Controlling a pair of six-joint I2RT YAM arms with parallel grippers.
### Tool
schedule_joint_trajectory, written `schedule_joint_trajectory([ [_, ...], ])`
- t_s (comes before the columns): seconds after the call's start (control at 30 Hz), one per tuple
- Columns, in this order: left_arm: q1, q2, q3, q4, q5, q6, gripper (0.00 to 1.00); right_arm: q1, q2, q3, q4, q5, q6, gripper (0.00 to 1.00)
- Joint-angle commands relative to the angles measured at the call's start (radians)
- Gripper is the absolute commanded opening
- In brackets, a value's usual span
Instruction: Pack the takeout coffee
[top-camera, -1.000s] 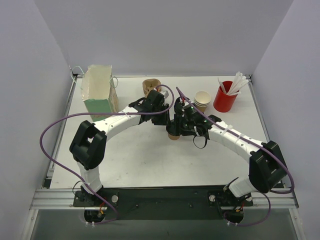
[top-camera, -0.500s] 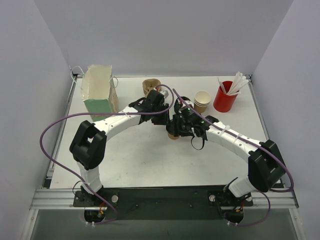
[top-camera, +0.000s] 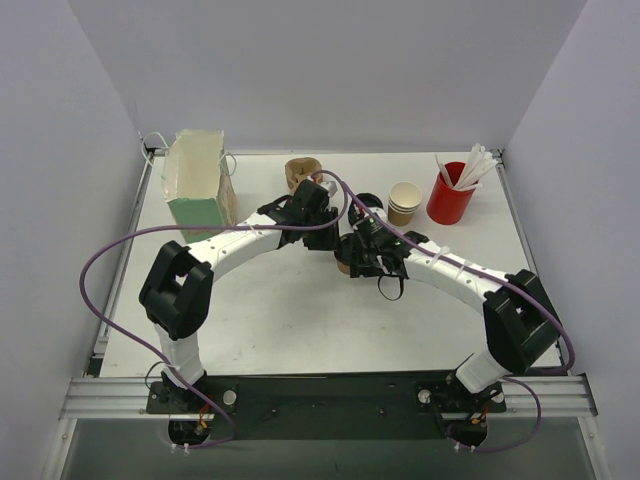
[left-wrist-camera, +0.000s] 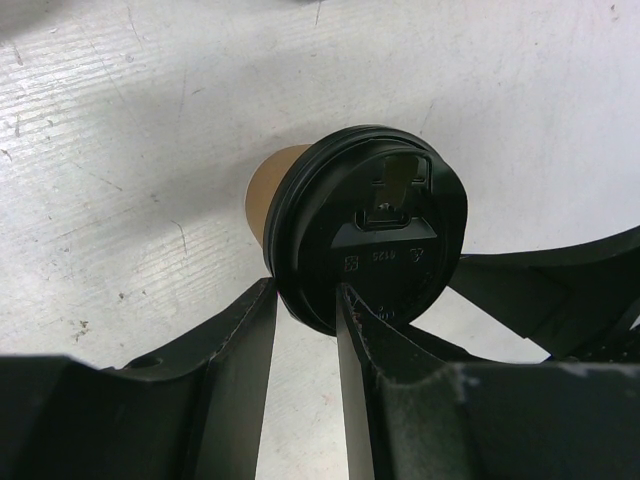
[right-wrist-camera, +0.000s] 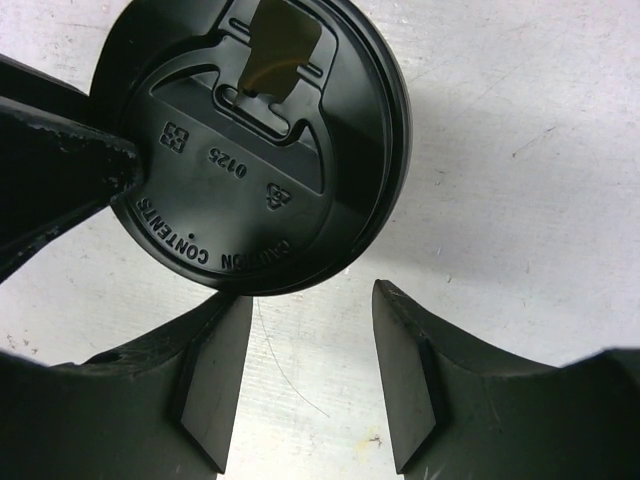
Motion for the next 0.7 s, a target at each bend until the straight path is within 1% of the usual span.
schedule_joint_trajectory([
  [0.0,-0.008,-0.002,0.019,-0.001,0.02,0.005,0.4,-0.003,-0.059,0.028,-0.054,0.009,-0.002,0.47],
  [0.17,-0.006,-0.012,0.038,0.003,0.037,0.004,0.4,-0.025,-0.124,0.065,-0.085,-0.036,0.012,0.47],
  [0.23,-0.003,-0.017,0.047,0.009,0.043,0.004,0.41,-0.048,-0.148,0.068,-0.09,-0.08,0.021,0.47],
  [0.33,0.001,-0.017,0.056,0.015,0.055,-0.003,0.41,-0.087,-0.162,0.079,-0.093,-0.099,0.035,0.47],
  [0.47,0.005,-0.028,0.055,0.032,0.063,-0.009,0.41,-0.144,-0.133,0.114,-0.1,-0.125,0.053,0.47],
  [0.63,0.021,-0.034,0.059,0.03,0.06,-0.01,0.41,-0.18,-0.061,0.168,-0.079,-0.145,0.064,0.45],
  [0.67,0.021,-0.032,0.061,0.032,0.058,-0.01,0.41,-0.181,-0.053,0.173,-0.076,-0.145,0.065,0.43],
])
